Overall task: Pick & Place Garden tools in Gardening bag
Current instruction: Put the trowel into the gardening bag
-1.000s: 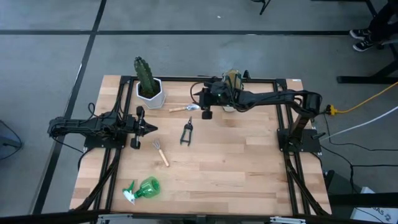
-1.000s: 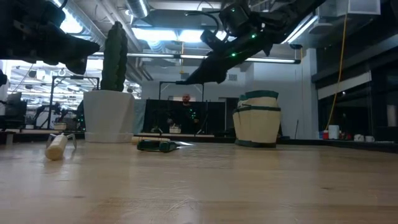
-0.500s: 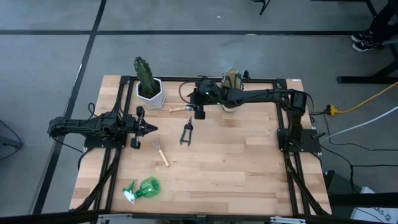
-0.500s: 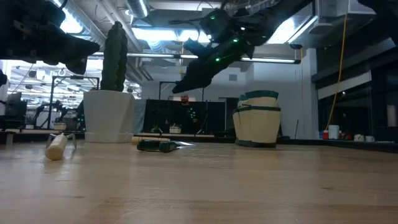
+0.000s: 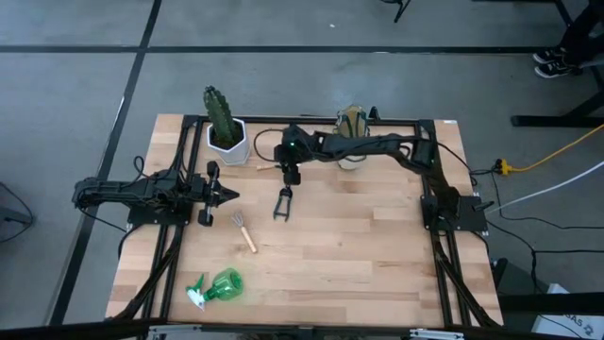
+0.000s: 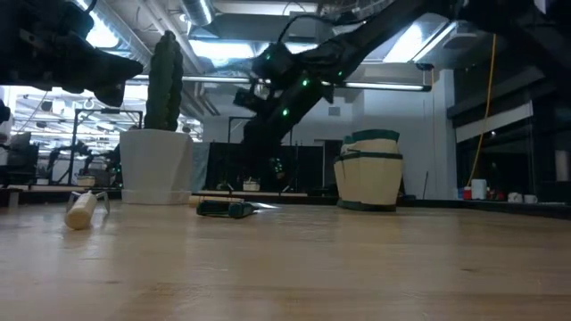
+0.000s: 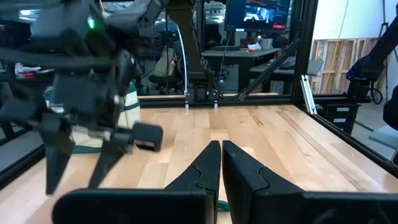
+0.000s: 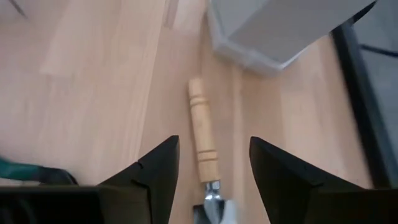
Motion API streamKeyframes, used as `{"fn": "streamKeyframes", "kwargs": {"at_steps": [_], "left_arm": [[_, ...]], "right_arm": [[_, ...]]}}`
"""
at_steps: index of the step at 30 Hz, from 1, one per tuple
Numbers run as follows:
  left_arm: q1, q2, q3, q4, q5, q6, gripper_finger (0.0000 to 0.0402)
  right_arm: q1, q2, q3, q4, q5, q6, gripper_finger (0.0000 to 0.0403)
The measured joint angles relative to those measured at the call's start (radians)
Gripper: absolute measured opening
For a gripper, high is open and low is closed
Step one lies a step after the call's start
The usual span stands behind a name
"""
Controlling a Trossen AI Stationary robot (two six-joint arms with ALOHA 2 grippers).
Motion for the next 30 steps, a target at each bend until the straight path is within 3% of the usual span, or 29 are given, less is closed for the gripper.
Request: {"fn": "streamKeyframes", "kwargs": {"at_steps": [9, 17, 30], "left_arm": [[0.000, 0.000, 0.000, 0.000, 0.000, 0.000, 0.0010], [0.000, 0.000, 0.000, 0.000, 0.000, 0.000, 0.0011], [0.000, 0.000, 0.000, 0.000, 0.000, 0.000, 0.0010]], "right_arm": [[-0.024, 0.037, 0.001, 0.010, 0.000, 0.004, 0.0197], [-0.053, 0.044, 0.002, -0.002, -0.105, 0.069, 0.0197], [-0.048, 0.066, 0.001, 0.007, -0.051, 0.101, 0.0194]]}}
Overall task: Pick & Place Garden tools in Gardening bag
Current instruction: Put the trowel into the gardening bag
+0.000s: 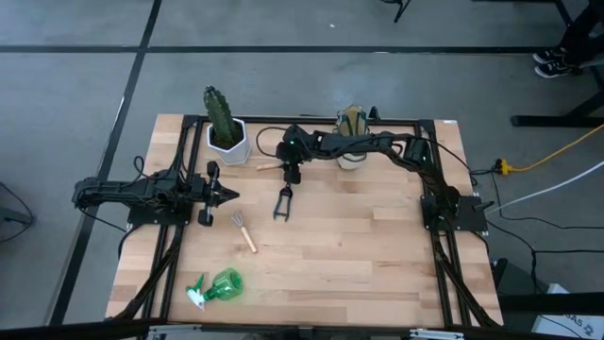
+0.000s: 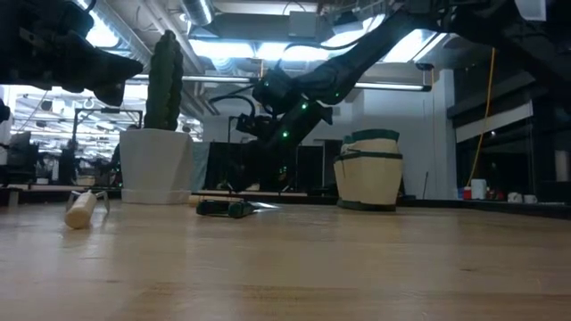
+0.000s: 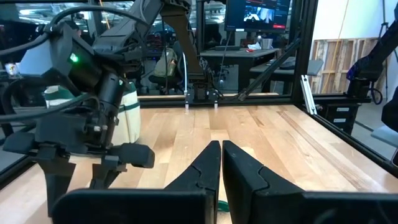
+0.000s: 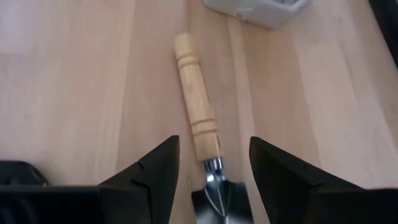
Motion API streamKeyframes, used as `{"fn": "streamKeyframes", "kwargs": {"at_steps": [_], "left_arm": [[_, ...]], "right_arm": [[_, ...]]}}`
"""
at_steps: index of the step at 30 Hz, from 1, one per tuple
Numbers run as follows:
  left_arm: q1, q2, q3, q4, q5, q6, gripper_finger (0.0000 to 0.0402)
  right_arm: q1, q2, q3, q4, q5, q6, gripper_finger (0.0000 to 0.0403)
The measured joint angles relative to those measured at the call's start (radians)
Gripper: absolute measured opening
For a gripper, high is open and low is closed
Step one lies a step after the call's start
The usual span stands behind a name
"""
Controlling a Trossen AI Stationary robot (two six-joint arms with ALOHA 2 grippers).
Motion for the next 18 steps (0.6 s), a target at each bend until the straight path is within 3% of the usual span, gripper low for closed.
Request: {"fn": "streamKeyframes", "kwargs": {"at_steps": [6, 18], "left_arm": [[0.000, 0.000, 0.000, 0.000, 0.000, 0.000, 0.0012], [0.000, 0.000, 0.000, 0.000, 0.000, 0.000, 0.0011]], "right_arm": [[0.000, 0.000, 0.000, -0.043, -0.002, -0.122, 0.0170], [0.009, 0.000, 0.000, -0.091, 0.059, -0.155, 0.0116]]}}
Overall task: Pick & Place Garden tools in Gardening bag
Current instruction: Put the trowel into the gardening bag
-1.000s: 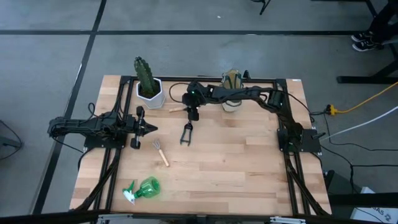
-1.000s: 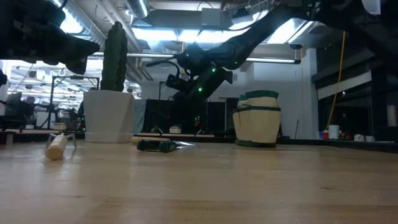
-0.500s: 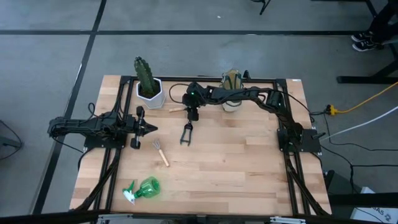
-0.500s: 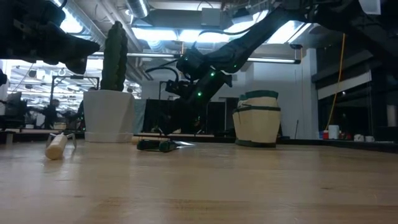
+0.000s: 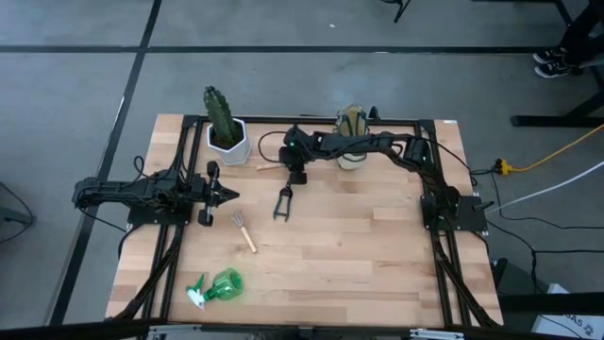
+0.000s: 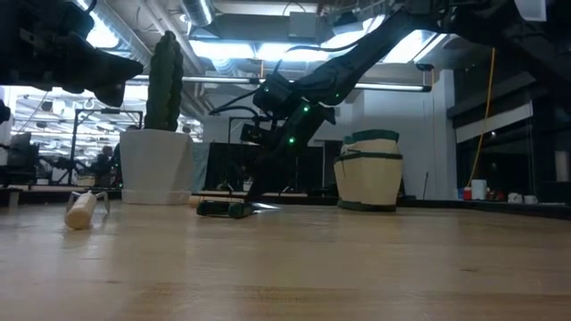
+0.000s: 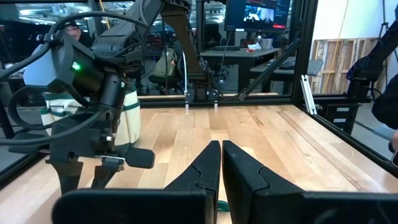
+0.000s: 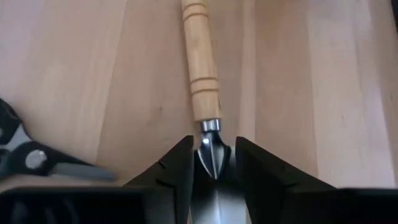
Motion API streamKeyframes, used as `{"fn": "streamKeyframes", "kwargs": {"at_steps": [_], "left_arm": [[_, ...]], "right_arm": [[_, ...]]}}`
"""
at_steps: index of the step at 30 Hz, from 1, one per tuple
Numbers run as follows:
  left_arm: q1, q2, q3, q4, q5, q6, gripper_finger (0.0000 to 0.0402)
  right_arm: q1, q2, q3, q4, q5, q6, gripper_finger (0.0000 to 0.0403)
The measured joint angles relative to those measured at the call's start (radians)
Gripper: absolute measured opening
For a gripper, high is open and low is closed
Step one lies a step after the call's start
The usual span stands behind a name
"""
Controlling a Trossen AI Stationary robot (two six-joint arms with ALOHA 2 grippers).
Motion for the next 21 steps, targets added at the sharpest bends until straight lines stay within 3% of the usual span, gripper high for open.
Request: {"fn": "streamKeyframes", "kwargs": {"at_steps": [8, 16, 21], "left_arm": [[0.000, 0.000, 0.000, 0.000, 0.000, 0.000, 0.0012], [0.000, 0.000, 0.000, 0.000, 0.000, 0.000, 0.0013], [0.000, 0.000, 0.000, 0.000, 0.000, 0.000, 0.0010]], "right_arm": [[0.034, 0.000, 0.019, -0.107, 0.083, -0.041, 0.0097], [0.026, 0.000, 0.129, -0.396, 0.058, 0.048, 0.0096], [0.015, -0.001, 0.130, -0.461, 0.041, 0.055, 0.0096]]}}
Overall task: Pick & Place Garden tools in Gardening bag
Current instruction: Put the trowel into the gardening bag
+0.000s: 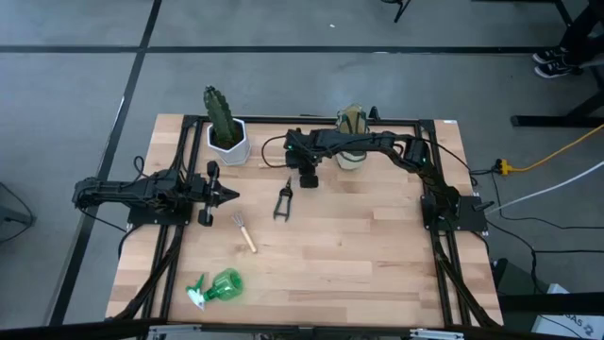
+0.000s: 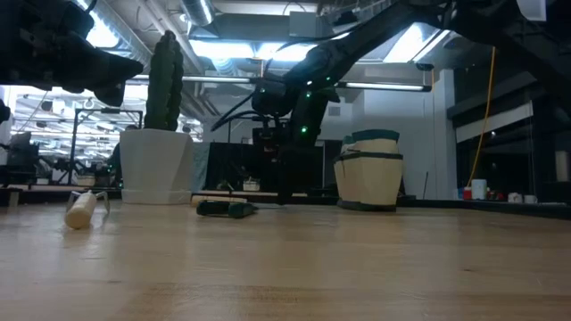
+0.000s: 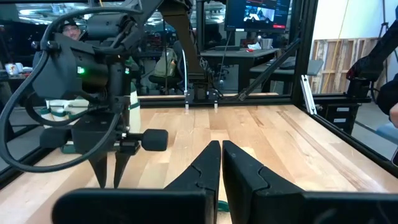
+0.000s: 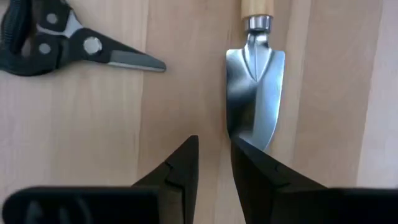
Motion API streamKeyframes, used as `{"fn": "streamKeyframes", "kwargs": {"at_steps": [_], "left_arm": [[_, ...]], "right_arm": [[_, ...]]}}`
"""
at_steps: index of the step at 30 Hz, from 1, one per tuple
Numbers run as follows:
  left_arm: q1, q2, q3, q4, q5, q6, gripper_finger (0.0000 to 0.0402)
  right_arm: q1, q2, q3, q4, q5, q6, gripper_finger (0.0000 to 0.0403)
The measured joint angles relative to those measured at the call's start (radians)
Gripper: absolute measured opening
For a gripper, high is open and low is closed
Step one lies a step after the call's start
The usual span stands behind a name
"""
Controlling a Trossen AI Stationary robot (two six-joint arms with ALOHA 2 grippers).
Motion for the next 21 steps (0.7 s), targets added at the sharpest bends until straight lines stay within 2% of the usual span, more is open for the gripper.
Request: {"fn": "streamKeyframes", "kwargs": {"at_steps": [7, 15, 21], "left_arm": [[0.000, 0.000, 0.000, 0.000, 0.000, 0.000, 0.0012], [0.000, 0.000, 0.000, 0.000, 0.000, 0.000, 0.0013], [0.000, 0.000, 0.000, 0.000, 0.000, 0.000, 0.0010]], "right_arm": [[0.002, 0.000, 0.000, 0.047, 0.004, -0.002, 0.0095], [0.002, 0.000, 0.000, 0.111, 0.237, -0.013, 0.0095], [-0.018, 0.000, 0.000, 0.210, 0.208, 0.015, 0.0083]]}}
